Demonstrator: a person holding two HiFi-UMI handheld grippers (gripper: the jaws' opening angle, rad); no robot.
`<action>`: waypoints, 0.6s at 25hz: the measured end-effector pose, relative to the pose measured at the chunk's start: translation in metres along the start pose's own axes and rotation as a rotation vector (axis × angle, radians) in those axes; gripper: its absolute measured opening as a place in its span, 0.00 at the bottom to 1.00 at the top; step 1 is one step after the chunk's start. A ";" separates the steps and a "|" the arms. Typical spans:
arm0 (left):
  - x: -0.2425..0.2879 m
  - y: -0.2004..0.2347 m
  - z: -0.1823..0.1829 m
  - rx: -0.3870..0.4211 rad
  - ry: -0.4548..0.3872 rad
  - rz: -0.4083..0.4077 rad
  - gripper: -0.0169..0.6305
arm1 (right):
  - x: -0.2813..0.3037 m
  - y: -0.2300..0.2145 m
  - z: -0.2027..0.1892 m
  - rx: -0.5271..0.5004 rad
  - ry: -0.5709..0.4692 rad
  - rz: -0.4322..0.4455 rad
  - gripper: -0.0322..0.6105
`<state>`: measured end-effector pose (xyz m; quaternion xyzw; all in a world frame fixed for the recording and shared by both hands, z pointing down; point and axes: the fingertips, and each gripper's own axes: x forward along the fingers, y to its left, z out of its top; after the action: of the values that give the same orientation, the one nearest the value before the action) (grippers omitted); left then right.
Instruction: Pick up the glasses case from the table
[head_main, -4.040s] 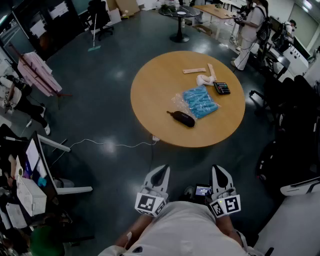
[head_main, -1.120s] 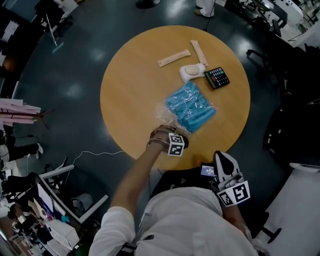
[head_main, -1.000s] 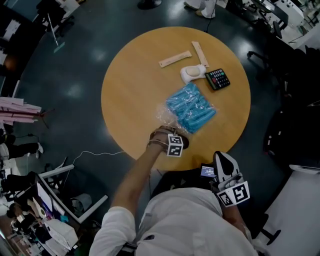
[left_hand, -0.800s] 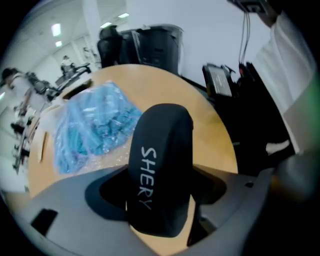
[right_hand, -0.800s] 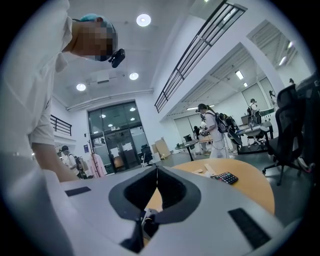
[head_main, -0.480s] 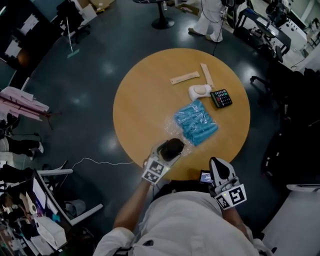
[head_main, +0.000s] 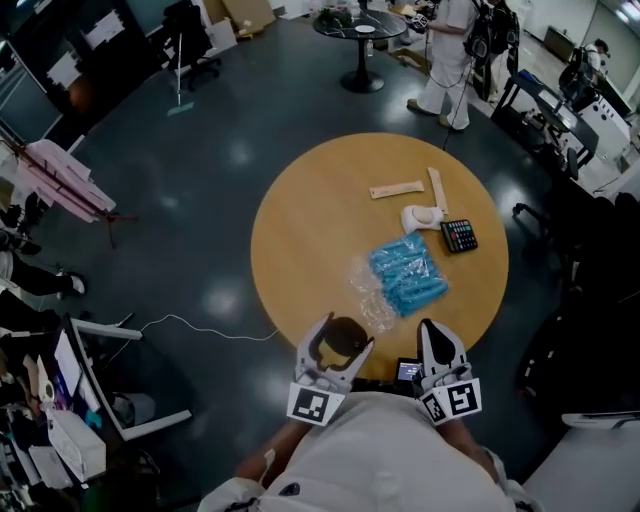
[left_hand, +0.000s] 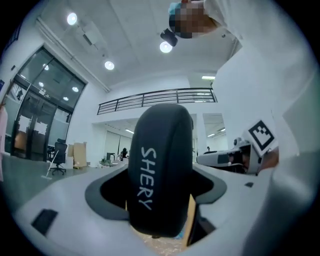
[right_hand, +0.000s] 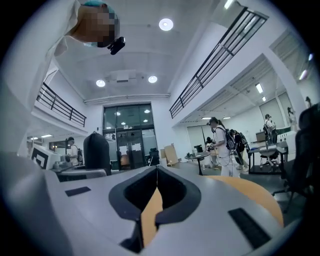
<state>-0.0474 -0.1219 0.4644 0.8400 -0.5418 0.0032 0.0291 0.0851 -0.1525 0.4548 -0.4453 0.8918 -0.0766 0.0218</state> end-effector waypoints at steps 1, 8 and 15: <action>0.001 0.002 0.003 0.000 -0.003 0.003 0.56 | 0.001 0.000 0.000 -0.014 0.005 -0.009 0.08; 0.010 0.000 0.011 -0.012 -0.034 0.003 0.56 | 0.004 0.001 0.006 -0.071 0.013 -0.028 0.07; 0.015 -0.003 0.003 -0.026 -0.017 -0.020 0.56 | 0.001 -0.005 0.011 -0.081 0.008 -0.039 0.07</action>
<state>-0.0384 -0.1345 0.4614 0.8449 -0.5336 -0.0113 0.0355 0.0897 -0.1580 0.4453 -0.4628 0.8854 -0.0425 -0.0015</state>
